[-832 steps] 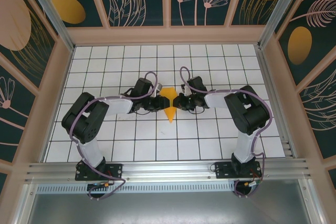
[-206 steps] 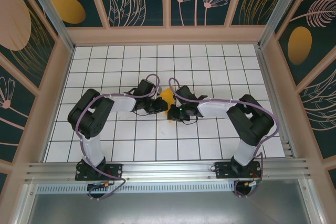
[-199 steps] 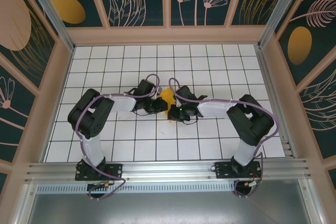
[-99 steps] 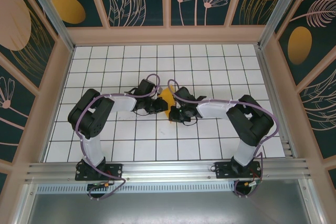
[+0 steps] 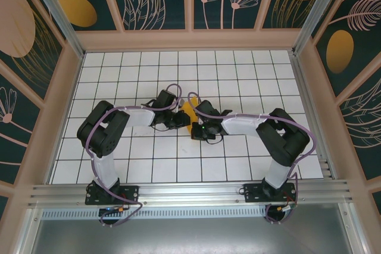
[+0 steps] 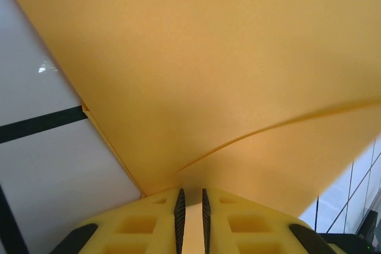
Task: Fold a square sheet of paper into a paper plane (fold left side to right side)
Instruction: Fold the wing for the fifth time at the center of the table.
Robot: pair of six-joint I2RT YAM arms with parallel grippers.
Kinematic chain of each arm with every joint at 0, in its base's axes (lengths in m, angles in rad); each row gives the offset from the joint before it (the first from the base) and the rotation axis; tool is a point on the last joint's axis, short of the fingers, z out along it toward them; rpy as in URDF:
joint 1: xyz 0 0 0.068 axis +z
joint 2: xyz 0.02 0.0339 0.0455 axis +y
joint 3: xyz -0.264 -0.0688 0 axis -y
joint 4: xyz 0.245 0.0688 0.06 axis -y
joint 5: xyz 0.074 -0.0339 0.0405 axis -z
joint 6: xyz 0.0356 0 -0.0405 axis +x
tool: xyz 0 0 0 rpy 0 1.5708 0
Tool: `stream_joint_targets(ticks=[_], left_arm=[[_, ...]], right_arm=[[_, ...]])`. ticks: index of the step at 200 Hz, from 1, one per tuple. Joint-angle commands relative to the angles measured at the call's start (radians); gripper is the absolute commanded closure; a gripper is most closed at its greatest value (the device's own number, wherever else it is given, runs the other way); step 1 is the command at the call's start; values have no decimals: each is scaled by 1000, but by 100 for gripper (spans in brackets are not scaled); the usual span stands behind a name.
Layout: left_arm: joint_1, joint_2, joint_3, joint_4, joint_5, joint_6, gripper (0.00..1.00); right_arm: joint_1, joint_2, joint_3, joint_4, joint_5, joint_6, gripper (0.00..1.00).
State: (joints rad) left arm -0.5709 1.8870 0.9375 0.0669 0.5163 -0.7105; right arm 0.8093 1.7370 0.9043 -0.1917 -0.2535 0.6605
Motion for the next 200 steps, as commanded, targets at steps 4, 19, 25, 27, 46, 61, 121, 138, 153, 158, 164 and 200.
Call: stream_joint_targets(ticks=[4, 19, 25, 27, 46, 61, 121, 138, 153, 158, 164, 200], left_arm=[[-1, 49, 7, -19, -79, 29, 79], [-3, 49, 7, -18, -82, 29, 79], [-1, 49, 6, -17, -81, 29, 79], [-1, 49, 7, -17, -81, 29, 79], [-1, 49, 5, -16, -79, 29, 79], [-2, 49, 3, -16, -79, 28, 79], [-1, 41, 1, -17, -82, 26, 79], [-3, 40, 2, -16, -82, 26, 79], [-2, 38, 1, -15, -82, 26, 79], [-3, 38, 1, -15, -81, 26, 79], [-1, 37, 2, -16, -82, 26, 79], [-2, 29, 2, -18, -84, 28, 79]], right_arm=[[14, -21, 0, -69, 3, 1, 99], [14, -21, 2, -67, 5, -2, 98], [13, -22, 2, -64, 5, -5, 95], [13, -22, 3, -61, 5, -5, 94], [2, -38, 1, -28, -12, -17, 82], [-17, -55, 1, 6, -44, -31, 75], [-181, -163, -31, 3, -89, -97, 60], [-255, -187, -64, 30, -98, -92, 64], [-315, -181, -85, 69, -120, -76, 70], [-326, -172, -87, 81, -127, -69, 71], [-334, -159, -86, 91, -135, -63, 73], [-341, -48, -58, 151, -170, -27, 79]])
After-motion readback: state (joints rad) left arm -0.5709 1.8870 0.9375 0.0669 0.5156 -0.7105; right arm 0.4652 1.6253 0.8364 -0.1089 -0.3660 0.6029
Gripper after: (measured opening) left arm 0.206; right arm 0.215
